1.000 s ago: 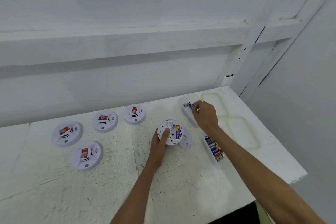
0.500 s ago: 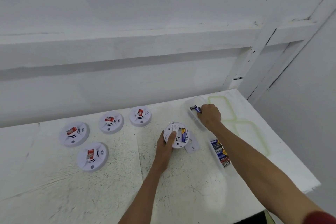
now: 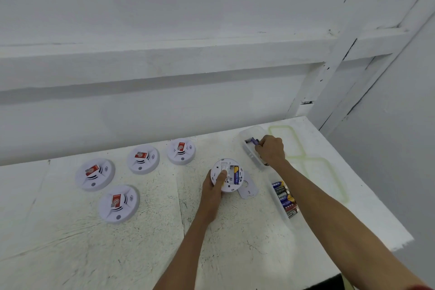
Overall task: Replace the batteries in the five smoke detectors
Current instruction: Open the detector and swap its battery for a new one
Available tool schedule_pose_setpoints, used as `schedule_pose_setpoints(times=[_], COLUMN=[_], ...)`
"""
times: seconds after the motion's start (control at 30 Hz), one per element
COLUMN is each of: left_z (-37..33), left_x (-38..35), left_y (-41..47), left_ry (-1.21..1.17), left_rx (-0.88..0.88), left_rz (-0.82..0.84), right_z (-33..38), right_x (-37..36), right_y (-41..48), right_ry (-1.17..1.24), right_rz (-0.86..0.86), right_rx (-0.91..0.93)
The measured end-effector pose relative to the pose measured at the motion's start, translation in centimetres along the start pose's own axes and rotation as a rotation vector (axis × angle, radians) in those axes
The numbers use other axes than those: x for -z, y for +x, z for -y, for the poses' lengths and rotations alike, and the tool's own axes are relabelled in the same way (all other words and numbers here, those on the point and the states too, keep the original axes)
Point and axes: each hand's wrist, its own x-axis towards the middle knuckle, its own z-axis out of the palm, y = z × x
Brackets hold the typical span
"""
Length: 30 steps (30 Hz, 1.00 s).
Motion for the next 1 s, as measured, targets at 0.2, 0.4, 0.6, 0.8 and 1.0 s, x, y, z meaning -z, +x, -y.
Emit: schedule_pose_setpoints(times=[0.2,0.4,0.6,0.8,1.0], left_z=[-0.4,-0.6,-0.5,-0.3,-0.1], left_x=[-0.1,-0.1,-0.2,-0.2,-0.1], left_y=[-0.2,-0.6,-0.7,-0.7,-0.6], left_ry=[-0.062,-0.061,-0.065,-0.037,-0.025], left_rx=[0.026,0.014,-0.023,-0.088,-0.102], left_rz=[-0.008,-0.002,-0.020,-0.048,-0.045], right_z=[0.0,1.8,3.1,2.6,1.3], right_x=[1.3,3.6,2.7,0.8,0.3], right_y=[-1.4,-5.0,-9.7,-13.2,-14.0], right_ry=[0.309,0.515,0.546,0.406,0.338], right_rz=[-0.131,-0.119,0.030,0.092,0.210], right_rx=[0.059,0.207,0.345,0.502,0.554])
